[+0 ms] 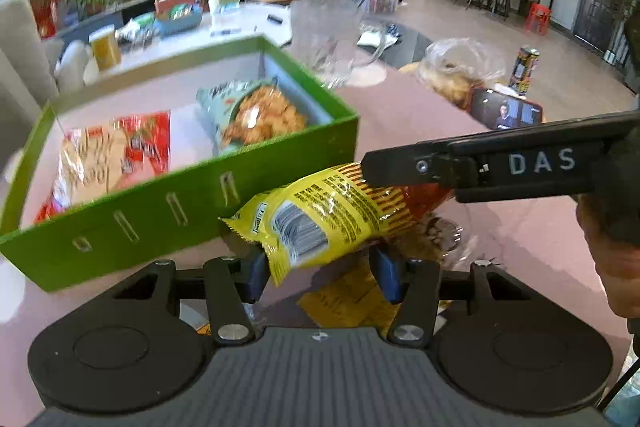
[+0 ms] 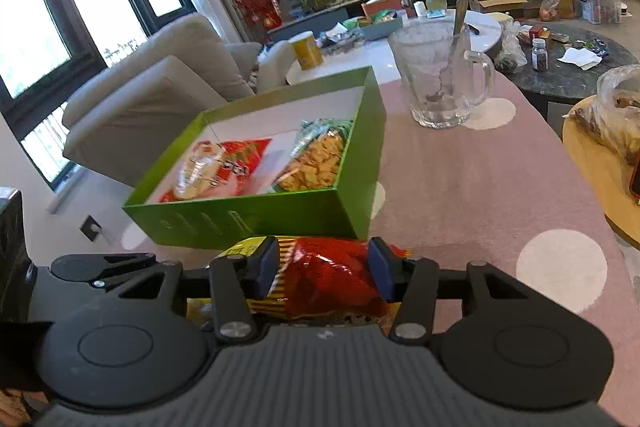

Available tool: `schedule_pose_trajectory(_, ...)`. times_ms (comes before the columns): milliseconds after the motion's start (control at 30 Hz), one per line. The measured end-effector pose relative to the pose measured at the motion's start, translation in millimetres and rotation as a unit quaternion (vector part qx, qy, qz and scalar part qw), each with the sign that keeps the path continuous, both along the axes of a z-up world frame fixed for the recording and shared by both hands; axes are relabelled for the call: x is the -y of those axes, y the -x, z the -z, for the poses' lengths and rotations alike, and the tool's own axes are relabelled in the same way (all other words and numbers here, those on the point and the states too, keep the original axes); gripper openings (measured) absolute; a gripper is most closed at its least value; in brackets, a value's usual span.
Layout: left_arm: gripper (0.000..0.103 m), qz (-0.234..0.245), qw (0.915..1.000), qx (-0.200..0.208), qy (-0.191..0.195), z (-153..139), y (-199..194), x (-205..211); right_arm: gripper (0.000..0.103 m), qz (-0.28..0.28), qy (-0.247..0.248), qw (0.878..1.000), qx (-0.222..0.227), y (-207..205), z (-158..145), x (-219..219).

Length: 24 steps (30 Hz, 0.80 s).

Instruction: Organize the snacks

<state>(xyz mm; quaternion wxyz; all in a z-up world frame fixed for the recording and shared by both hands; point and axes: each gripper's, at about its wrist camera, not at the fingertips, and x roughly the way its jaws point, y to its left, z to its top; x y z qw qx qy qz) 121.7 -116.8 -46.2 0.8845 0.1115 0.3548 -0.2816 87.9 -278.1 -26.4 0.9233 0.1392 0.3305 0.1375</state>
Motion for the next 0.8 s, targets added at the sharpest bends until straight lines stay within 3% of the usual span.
schedule_pose_trajectory(167, 0.050, 0.011, 0.9990, 0.043, 0.004, -23.8, 17.8, 1.8, 0.052, -0.002, -0.010, 1.000, 0.022, 12.8, -17.6, 0.7)
schedule_pose_trajectory(467, 0.050, 0.016, 0.9962, 0.082, 0.024, -44.3, 27.7, -7.3, 0.052, -0.023, -0.032, 0.998, 0.055, 18.5, -39.1, -8.0)
schedule_pose_trajectory(633, 0.052, -0.037, 0.9961, 0.079, -0.011, -26.1, 9.8, -16.3, 0.052, 0.037, -0.014, 0.998, 0.049, 12.8, -26.8, 4.2)
schedule_pose_trajectory(800, 0.052, -0.070, 0.9965, 0.046, -0.002, -11.7, -6.9, -27.6, 0.060, 0.035, -0.018, 0.999, 0.035, 15.6, -9.1, 19.4)
